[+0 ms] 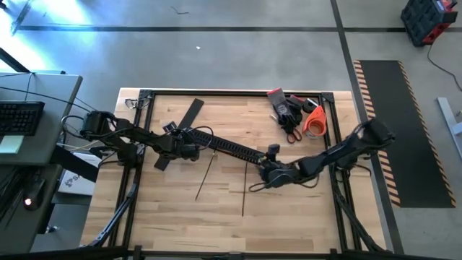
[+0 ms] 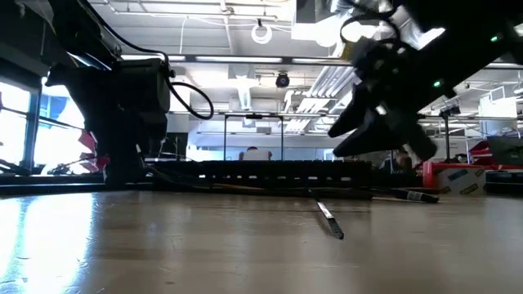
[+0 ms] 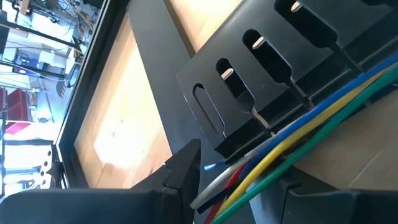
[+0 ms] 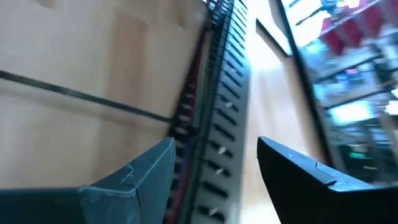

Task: Ziptie cables
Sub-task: Put the zip-tied cables into the black cable duct, then close the black cable duct

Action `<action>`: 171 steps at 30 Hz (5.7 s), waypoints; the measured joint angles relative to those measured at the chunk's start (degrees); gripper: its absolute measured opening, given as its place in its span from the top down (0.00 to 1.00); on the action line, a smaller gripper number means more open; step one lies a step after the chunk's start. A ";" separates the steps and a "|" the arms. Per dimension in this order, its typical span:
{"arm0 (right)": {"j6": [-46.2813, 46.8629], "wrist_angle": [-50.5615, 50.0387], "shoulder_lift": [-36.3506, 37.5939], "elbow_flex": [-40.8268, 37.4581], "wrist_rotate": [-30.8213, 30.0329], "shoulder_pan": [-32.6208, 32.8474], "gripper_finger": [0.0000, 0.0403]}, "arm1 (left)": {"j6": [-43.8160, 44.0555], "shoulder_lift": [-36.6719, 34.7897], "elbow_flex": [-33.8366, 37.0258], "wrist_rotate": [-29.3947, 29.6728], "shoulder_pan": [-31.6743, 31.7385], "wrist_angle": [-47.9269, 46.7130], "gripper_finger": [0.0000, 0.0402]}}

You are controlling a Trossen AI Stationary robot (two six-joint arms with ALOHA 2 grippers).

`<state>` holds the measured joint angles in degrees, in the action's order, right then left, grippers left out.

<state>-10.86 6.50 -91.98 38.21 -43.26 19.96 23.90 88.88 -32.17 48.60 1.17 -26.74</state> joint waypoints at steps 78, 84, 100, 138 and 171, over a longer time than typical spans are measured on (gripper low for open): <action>13.88 -11.98 5.45 8.74 36.23 -5.72 0.61 | 45.59 -19.37 -6.97 -5.18 -28.99 -28.43 0.68; 13.08 -11.63 10.90 8.75 31.35 -5.14 0.54 | 55.00 -19.61 -3.95 1.87 -24.13 -33.10 0.56; 13.40 -1.64 3.31 8.79 29.13 -1.06 0.54 | 33.83 -19.56 12.83 -7.96 -3.22 -1.19 0.31; 11.48 15.70 -7.72 9.30 39.78 -18.21 0.41 | -8.94 -12.57 16.24 -34.05 -0.15 60.01 0.37; 8.32 15.88 -33.52 26.69 42.55 -24.15 0.35 | -7.65 -14.86 16.26 -18.80 -9.97 56.65 0.37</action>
<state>-2.54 22.38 -125.51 64.90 -0.71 -4.19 16.25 74.02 -15.90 29.80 -8.80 29.91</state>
